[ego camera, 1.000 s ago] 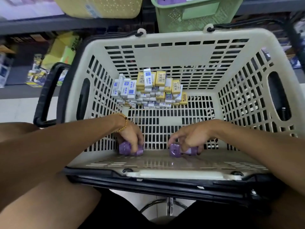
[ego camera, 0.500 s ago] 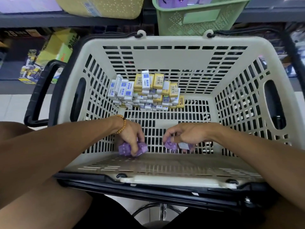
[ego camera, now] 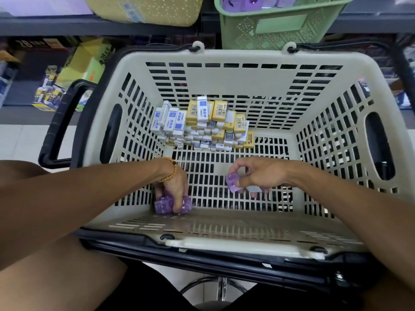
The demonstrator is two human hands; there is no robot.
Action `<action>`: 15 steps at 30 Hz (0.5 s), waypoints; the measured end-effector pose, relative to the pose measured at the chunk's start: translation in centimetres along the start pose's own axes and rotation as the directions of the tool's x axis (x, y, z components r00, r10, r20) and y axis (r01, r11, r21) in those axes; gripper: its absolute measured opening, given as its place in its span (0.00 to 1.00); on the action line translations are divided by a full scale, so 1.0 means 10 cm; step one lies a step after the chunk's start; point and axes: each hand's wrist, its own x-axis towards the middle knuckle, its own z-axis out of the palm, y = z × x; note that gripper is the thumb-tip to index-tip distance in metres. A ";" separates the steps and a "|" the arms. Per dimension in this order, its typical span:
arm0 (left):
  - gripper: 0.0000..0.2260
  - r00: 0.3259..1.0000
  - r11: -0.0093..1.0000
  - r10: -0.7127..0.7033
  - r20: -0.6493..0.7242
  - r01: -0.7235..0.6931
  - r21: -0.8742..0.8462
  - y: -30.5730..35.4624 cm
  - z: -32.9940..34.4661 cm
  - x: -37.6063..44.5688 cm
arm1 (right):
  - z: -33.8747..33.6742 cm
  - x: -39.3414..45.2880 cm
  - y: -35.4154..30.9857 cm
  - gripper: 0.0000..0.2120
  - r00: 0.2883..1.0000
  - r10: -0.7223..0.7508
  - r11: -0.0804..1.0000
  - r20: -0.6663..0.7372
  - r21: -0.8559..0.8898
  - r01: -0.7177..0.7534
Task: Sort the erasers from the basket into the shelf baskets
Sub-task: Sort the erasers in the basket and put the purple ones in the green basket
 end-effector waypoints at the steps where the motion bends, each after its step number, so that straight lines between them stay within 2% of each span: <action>1: 0.23 1.000 1.000 0.000 -0.016 0.000 0.018 -0.01 0.01 0.01 | -0.01 0.00 -0.01 0.06 1.000 -0.018 1.000 -0.009 0.004 0.018; 6: 0.21 0.995 0.997 0.072 -0.074 -0.072 0.007 0.05 0.02 -0.06 | -0.10 -0.05 -0.09 0.08 0.986 -0.104 0.993 -0.129 0.038 0.110; 8: 0.18 0.989 0.991 0.116 -0.093 -0.122 -0.061 0.10 -0.05 -0.15 | -0.15 -0.09 -0.13 0.09 0.971 -0.130 0.986 -0.201 0.075 0.148; 10: 0.14 0.969 0.969 0.181 -0.168 -0.205 -0.140 0.14 -0.16 -0.28 | -0.20 -0.14 -0.19 0.09 0.945 -0.169 0.971 -0.280 0.115 0.207; 12: 0.14 0.927 0.917 0.245 -0.285 -0.316 -0.241 0.17 -0.30 -0.48 | -0.27 -0.23 -0.28 0.09 0.915 -0.206 0.957 -0.346 0.123 0.261; 15: 0.14 0.823 0.817 0.307 -0.478 -0.485 -0.311 0.16 -0.49 -0.85 | -0.39 -0.44 -0.47 0.09 0.852 -0.260 0.938 -0.454 0.090 0.335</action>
